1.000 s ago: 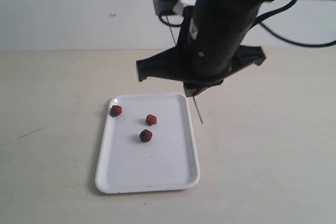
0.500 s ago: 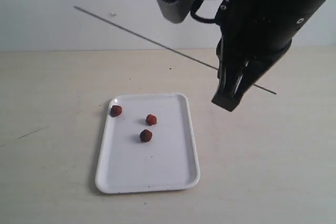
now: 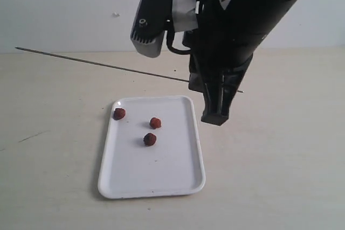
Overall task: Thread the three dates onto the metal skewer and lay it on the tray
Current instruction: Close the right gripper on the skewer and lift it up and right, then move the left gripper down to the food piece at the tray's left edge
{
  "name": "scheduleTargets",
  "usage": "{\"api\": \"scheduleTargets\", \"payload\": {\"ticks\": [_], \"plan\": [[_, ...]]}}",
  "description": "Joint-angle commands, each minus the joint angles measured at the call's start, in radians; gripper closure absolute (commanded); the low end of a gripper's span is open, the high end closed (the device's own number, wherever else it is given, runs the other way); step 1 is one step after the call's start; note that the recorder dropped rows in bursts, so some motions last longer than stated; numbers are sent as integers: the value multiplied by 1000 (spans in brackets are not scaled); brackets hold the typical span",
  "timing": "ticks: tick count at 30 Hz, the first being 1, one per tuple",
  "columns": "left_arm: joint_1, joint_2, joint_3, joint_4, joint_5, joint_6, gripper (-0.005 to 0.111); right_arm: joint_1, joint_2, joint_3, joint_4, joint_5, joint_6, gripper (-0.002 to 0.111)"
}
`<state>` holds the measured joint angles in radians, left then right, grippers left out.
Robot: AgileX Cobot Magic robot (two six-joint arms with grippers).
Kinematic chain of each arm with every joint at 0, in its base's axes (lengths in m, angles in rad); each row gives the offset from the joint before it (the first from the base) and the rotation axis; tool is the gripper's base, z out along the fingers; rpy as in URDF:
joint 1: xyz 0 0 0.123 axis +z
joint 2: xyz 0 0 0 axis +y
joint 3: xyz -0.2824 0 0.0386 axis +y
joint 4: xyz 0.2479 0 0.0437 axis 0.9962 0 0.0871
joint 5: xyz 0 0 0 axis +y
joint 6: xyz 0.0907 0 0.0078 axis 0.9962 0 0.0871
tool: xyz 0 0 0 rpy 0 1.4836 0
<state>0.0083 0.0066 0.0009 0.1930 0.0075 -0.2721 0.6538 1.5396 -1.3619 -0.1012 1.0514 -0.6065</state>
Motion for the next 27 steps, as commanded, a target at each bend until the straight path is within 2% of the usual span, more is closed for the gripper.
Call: {"api": "scheduleTargets", "payload": {"ticks": [1,5,9,12,13,15,17,19,21,22,24,26,27], "plan": [[2,-7,-1,4,-103,-3,107,-2,39,15,2,-39,33,108],[2,-7,-1,4,-103,-22,107,-45,81,68,7,-116,35,108],[2,-7,-1,4,-179,-347,107,-139,102,83,17,-103,64,108],[2,-7,-5,4,-310,-420,107,-250,102,83,17,-93,133,108],[2,-3,-44,4,-309,-420,107,-279,103,83,17,-91,138,108],[2,103,-167,7,-272,-388,107,-357,103,96,25,-97,141,108],[2,281,-308,69,-207,-359,107,-433,103,128,27,-128,144,108],[2,499,-454,157,-119,-359,107,-496,103,153,63,-145,116,108],[2,784,-575,175,-8,-354,107,-551,103,162,146,-150,50,108],[-5,855,-606,185,21,-345,107,-561,103,162,174,-150,27,108],[-61,1039,-720,189,148,-274,107,-572,103,162,228,-154,-43,108],[-162,1204,-851,189,337,-168,107,-574,103,162,278,-168,-97,108],[-237,1310,-936,186,443,-87,107,-574,103,162,305,-167,-124,108]]}}
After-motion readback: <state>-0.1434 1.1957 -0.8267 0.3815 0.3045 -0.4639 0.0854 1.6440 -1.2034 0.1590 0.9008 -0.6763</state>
